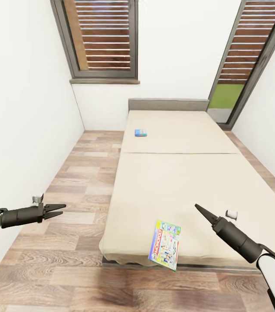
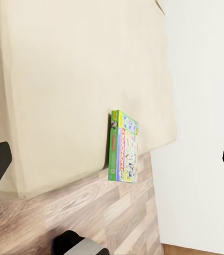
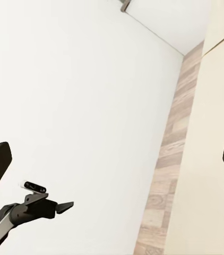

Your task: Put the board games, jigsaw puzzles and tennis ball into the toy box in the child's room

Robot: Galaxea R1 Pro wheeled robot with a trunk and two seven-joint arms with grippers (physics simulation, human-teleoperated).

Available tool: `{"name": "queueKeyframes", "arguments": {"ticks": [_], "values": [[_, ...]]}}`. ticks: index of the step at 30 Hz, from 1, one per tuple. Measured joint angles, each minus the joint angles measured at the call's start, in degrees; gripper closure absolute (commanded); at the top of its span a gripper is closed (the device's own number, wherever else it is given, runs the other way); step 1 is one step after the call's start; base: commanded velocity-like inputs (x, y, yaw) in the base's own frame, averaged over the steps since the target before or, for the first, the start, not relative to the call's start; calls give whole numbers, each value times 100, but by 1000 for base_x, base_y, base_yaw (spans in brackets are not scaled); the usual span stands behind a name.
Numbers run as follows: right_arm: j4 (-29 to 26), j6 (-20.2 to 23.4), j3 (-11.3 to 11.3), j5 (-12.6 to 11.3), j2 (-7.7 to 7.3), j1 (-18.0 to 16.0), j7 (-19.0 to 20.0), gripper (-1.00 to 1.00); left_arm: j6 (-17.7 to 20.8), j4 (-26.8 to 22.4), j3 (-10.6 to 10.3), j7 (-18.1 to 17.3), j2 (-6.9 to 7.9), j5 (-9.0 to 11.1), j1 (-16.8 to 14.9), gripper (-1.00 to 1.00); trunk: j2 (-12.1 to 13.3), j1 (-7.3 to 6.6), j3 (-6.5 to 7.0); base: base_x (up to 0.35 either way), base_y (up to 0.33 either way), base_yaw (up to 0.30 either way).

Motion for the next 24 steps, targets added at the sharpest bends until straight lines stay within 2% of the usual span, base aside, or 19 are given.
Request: {"name": "queueKeyframes", "arguments": {"ticks": [24], "values": [[0, 0, 8, 4, 23, 0, -10, -100, 0, -1, 0, -1, 0, 0, 0, -100, 0, 0, 222, 0, 0, 0]]}}
